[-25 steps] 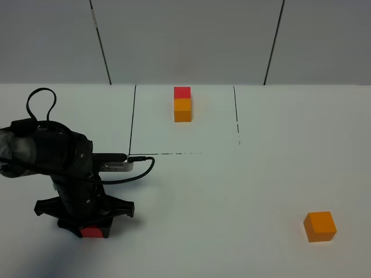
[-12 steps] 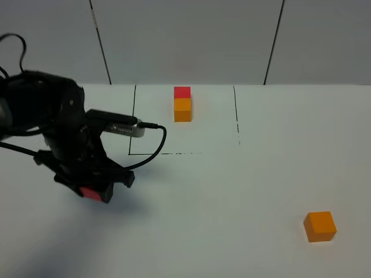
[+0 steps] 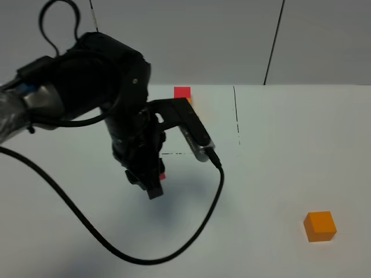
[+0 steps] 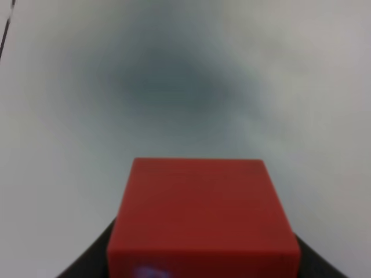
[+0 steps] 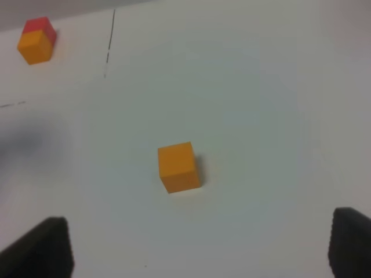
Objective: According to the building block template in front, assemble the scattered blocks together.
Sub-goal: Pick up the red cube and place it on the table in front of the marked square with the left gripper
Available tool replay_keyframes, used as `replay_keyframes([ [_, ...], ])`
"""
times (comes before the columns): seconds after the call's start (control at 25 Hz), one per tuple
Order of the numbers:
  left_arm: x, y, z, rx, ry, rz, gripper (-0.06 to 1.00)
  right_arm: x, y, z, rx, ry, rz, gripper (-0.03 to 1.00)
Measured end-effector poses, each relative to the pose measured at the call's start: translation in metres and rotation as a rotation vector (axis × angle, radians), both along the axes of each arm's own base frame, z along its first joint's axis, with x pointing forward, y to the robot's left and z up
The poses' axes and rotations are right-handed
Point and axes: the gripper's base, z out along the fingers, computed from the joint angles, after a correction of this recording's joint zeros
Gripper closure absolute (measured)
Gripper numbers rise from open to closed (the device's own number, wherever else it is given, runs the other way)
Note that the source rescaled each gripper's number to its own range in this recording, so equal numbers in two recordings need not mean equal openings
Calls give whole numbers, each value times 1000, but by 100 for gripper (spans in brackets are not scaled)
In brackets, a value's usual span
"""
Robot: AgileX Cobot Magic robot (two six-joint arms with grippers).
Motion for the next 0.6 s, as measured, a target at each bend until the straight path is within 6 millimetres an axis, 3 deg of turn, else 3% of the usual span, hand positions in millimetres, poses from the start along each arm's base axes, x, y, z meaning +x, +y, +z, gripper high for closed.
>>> replay_keyframes([
  [0.2, 15, -40, -27, 22, 14, -145, 94, 0, 0, 0, 0, 0, 0, 18],
  [0.6, 33, -84, -69, -32, 71, -265, 94, 0, 0, 0, 1, 0, 0, 18],
])
